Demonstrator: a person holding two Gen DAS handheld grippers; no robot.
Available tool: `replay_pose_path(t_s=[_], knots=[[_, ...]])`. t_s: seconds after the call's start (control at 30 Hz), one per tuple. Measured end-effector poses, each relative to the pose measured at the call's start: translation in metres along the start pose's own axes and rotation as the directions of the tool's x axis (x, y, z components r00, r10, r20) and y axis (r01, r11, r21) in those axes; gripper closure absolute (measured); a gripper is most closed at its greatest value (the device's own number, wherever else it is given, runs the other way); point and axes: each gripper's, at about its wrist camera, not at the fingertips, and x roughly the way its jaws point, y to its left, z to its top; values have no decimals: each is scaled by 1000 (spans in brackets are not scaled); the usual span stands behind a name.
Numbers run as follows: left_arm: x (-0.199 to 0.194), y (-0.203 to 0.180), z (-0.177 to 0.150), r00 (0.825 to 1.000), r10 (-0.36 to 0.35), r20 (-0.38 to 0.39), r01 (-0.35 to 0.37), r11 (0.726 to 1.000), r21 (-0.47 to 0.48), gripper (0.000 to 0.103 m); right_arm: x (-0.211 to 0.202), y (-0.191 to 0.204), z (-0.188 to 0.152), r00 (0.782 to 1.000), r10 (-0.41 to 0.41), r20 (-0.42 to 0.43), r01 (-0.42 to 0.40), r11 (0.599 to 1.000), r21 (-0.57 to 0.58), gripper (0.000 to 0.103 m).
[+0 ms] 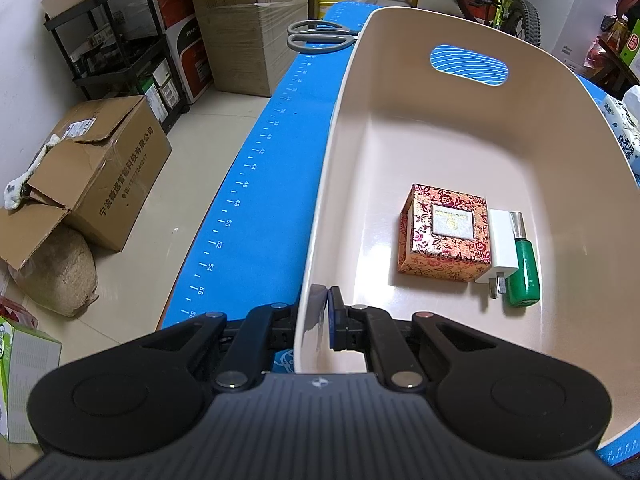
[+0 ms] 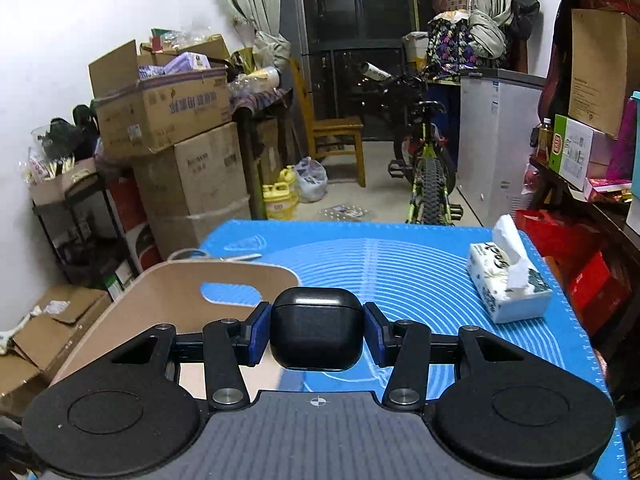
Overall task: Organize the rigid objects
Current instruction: 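Carry the black earbud case into the basket and release it on the charger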
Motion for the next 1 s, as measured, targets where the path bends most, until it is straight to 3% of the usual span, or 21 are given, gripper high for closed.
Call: replay_pose_path(t_s=[0.23,0.57,1.0], knots=[[-1,0,1,1000,1,-1,-1,1000,4,93,8,39,1,999,46,-12,-47,998,-50,49],[0,0,1,1000,1,-1,-1,1000,6,93,32,88,-12,986,92,-137,-108,987,-119,49],[1,-1,1,1000,-1,-1,1,1000,10,93,74,123,-42,924,63,-378,-152,966,-210,50]])
